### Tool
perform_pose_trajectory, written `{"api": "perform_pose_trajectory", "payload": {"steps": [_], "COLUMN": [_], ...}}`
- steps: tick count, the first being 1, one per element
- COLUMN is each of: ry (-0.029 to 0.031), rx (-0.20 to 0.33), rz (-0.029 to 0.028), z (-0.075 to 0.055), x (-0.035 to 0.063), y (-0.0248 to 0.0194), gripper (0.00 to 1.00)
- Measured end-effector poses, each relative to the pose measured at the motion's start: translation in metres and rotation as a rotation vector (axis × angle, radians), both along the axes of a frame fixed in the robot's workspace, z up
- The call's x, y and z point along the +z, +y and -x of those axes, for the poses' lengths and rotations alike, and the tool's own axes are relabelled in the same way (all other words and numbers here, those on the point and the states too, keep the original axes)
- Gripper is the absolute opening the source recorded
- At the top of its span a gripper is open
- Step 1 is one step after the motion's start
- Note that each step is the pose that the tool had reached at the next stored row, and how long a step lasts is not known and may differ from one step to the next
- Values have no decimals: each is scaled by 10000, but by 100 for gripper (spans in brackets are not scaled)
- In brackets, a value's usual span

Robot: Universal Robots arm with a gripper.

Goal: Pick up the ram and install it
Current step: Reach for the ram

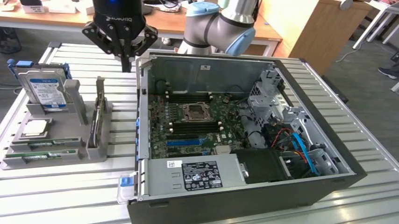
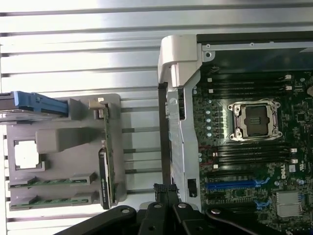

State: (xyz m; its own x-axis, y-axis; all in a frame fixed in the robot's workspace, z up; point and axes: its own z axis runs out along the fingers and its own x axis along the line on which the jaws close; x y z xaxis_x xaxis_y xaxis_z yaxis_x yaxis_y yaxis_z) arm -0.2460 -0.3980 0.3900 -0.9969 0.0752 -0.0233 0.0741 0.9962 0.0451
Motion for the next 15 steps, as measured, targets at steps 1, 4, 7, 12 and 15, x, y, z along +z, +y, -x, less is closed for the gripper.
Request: {"api": "perform_pose_trajectory", "payload": {"steps": [1, 4, 7, 12, 15], "ry": [0, 1, 0, 0, 0], "rx": [1, -1, 0, -1, -1], "rz": [1, 0, 0, 0, 0], "z": [27, 109, 193, 327, 400], "x": [-1, -4, -7, -12, -14], "y": [0, 0, 0, 0, 0], "gripper": [10, 10, 10, 10, 10]}}
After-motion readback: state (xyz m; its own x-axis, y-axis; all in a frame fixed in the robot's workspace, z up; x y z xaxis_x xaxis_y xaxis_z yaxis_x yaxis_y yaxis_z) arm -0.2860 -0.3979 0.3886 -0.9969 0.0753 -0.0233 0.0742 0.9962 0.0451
